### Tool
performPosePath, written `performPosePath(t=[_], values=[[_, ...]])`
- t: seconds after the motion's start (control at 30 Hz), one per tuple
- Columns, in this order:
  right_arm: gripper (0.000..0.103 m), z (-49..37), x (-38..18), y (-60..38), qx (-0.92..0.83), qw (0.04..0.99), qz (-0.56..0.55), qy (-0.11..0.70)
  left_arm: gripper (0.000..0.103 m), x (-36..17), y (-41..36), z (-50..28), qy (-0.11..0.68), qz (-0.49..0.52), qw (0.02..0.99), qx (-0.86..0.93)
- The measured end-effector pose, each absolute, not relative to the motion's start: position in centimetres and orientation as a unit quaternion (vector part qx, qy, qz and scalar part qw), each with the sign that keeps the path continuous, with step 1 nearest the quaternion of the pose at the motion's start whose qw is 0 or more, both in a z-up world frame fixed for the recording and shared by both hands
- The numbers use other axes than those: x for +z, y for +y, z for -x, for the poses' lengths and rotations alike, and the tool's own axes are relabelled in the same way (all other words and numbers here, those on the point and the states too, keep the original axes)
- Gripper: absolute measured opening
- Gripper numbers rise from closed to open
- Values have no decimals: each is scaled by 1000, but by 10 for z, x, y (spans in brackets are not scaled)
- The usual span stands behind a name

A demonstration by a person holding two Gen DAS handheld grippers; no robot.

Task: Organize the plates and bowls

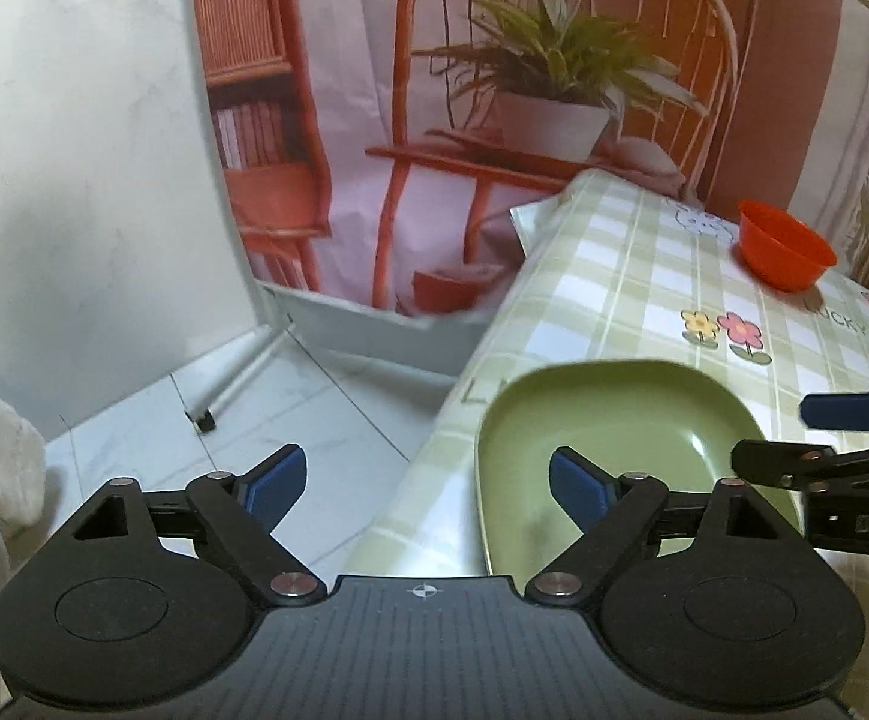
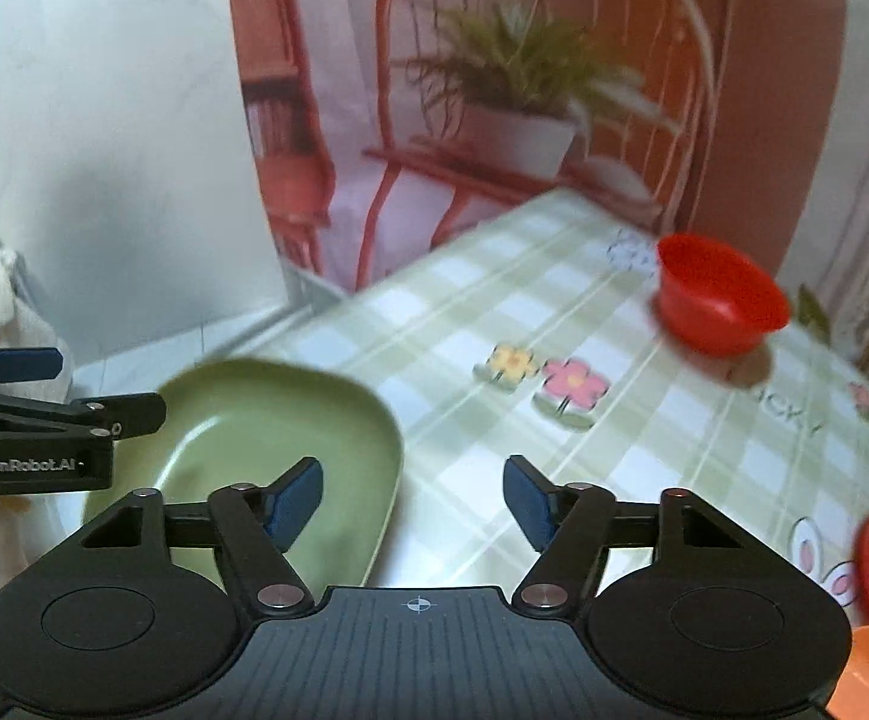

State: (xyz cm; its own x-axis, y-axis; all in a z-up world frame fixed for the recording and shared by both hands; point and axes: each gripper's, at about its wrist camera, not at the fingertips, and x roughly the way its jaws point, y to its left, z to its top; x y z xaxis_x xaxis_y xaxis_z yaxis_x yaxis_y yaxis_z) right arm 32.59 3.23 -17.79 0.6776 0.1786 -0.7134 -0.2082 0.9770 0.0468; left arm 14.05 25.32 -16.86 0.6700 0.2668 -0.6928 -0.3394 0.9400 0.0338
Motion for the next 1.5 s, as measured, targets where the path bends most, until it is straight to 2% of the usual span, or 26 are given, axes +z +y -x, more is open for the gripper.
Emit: performPosePath(t=[0.13, 0.23, 0.3, 0.33, 0.47, 0.53, 0.6, 0.7, 1.2, 1.5], values=[[50, -326, -192, 36, 103, 907, 22, 407, 84, -176, 254, -140, 374, 60, 911, 164], [42, -325, -199, 34, 102, 904, 18, 415, 76, -179, 252, -141, 379, 68, 908, 165], [39, -327, -202, 33, 102, 903, 18, 418, 64, -181, 251, -141, 382, 72, 906, 166], [34, -326, -203, 33, 102, 903, 16, 417, 61, -181, 250, -141, 385, 73, 905, 165], [27, -323, -205, 32, 109, 903, 6, 416, 43, -185, 245, -143, 396, 67, 901, 163], [22, -323, -204, 32, 111, 903, 3, 415, 37, -187, 244, -143, 395, 69, 902, 159], [16, -322, -203, 33, 116, 903, 0, 414, 24, -187, 241, -142, 392, 69, 904, 154], [8, -319, -202, 35, 124, 902, -2, 413, 12, -186, 234, -142, 394, 61, 904, 151], [6, -301, -188, 5, 83, 907, -49, 409, 11, -173, 196, -149, 395, 49, 908, 128], [6, -278, -161, -39, 33, 924, -85, 372, 12, -148, 151, -167, 378, 21, 922, 82]])
